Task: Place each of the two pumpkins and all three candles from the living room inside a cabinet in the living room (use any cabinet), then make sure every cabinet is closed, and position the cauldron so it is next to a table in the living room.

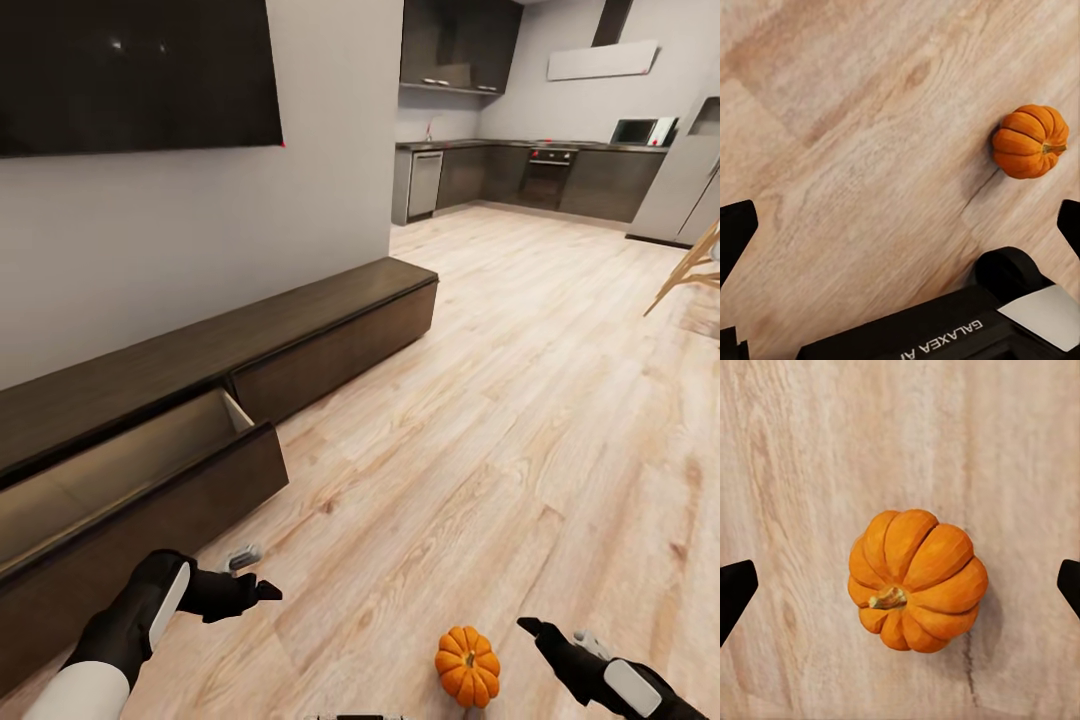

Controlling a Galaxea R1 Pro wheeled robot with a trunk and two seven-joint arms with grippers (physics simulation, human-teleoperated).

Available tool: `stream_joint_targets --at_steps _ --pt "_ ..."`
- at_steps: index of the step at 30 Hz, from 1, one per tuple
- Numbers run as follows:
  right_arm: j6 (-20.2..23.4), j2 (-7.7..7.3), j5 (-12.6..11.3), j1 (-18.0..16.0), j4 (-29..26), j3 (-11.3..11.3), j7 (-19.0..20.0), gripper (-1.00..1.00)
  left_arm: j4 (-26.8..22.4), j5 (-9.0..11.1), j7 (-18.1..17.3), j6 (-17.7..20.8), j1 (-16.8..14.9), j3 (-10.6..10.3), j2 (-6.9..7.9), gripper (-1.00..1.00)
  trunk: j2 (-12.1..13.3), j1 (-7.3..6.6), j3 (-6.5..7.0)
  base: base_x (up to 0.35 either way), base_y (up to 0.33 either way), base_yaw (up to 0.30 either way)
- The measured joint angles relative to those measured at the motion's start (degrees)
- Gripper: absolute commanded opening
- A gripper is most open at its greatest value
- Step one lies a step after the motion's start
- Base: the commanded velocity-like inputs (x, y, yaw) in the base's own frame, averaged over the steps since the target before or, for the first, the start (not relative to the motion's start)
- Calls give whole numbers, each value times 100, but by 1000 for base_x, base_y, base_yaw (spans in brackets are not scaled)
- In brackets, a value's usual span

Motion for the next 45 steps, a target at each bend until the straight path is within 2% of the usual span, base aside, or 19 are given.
stream_joint_targets --at_steps 8,11,15,22,45 --pt "67 -30 0 -26 -1 -38 130 100 0 0 0 0 -1 0 13 100 -321 176 -144 0 0 0" --pt "65 -41 4 -23 -1 -37 397 100 0 0 0 0 0 0 12 100 -441 242 -198 0 0 0" --pt "45 -58 15 -22 6 -36 1006 100 0 0 0 0 -3 0 14 100 -602 329 -269 0 0 0" --pt "22 -43 28 -21 8 -32 1271 100 0 0 -4 0 -4 1 8 100 -882 483 -395 0 0 0" --pt "-165 -32 57 -21 60 11 1318 100 0 0 -6 0 -7 1 11 100 -915 544 -904 0 0 0"
